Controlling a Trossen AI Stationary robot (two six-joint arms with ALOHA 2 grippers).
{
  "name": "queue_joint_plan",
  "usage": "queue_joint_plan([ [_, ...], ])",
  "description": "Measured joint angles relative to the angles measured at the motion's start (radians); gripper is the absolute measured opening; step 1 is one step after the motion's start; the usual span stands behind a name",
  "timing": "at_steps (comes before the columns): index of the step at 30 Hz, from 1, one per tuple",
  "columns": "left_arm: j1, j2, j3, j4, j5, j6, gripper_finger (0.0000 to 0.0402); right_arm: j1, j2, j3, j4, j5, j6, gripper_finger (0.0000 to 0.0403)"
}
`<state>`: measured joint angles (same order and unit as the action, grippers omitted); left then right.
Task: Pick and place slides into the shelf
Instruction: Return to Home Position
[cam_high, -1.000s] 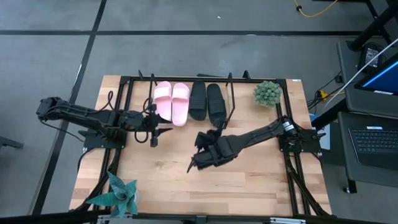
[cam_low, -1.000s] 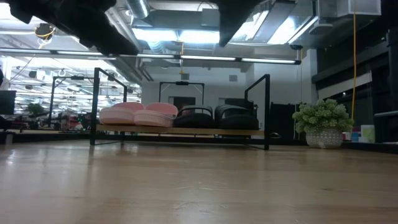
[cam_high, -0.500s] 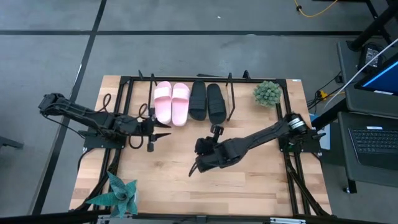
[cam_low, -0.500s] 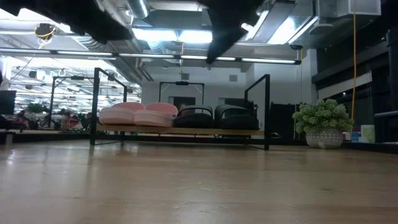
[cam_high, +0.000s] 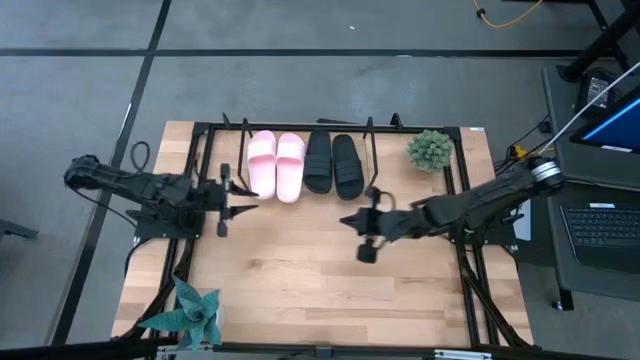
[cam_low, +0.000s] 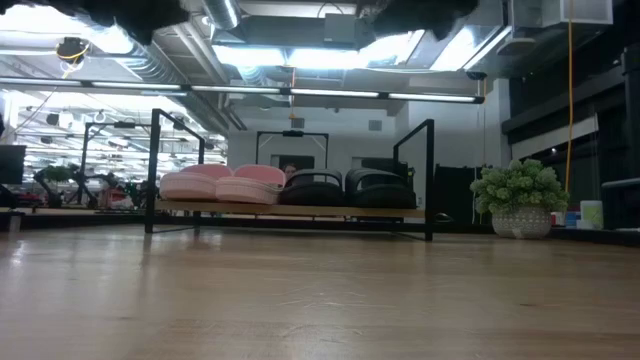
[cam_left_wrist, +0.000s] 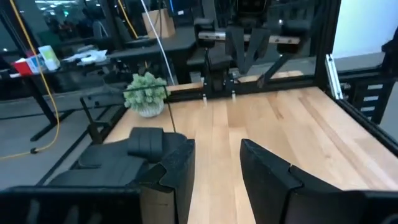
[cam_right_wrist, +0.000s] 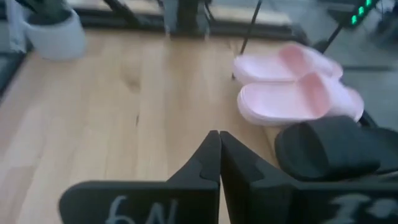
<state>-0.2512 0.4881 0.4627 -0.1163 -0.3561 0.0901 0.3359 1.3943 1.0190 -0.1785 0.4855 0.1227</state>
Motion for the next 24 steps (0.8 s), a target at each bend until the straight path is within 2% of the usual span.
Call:
queue_joint_plan([
  [5, 0.0, -0.17, -0.018, -0.065, -0.014, 0.0, 0.0121, -0.001, -0.2, -0.177, 0.136, -0.041, -0.074, 0.0006],
  [9, 0.0, -0.307, -0.088, -0.054, -0.024, 0.025, 0.0121, -0.001, -0.328, -0.311, 0.254, -0.139, -0.131, 0.0006],
  [11, 0.0, -0.366, -0.131, -0.047, -0.024, 0.03, 0.0121, 0.0, -0.38, -0.364, 0.308, -0.151, -0.154, 0.0006],
  [15, 0.0, -0.459, -0.2, -0.028, -0.015, 0.041, 0.0121, -0.002, -0.444, -0.437, 0.368, -0.157, -0.18, 0.0006],
  [17, 0.0, -0.487, -0.232, -0.025, 0.022, 0.036, 0.0121, -0.006, -0.463, -0.46, 0.38, -0.2, -0.171, 0.0006],
  [20, 0.008, -0.485, -0.273, -0.028, 0.041, 0.014, 0.0121, -0.017, -0.469, -0.476, 0.386, -0.273, -0.149, 0.0006],
  [24, 0.042, -0.483, -0.324, 0.0, 0.041, -0.007, 0.0121, -0.035, -0.467, -0.478, 0.38, -0.305, -0.148, 0.0006],
])
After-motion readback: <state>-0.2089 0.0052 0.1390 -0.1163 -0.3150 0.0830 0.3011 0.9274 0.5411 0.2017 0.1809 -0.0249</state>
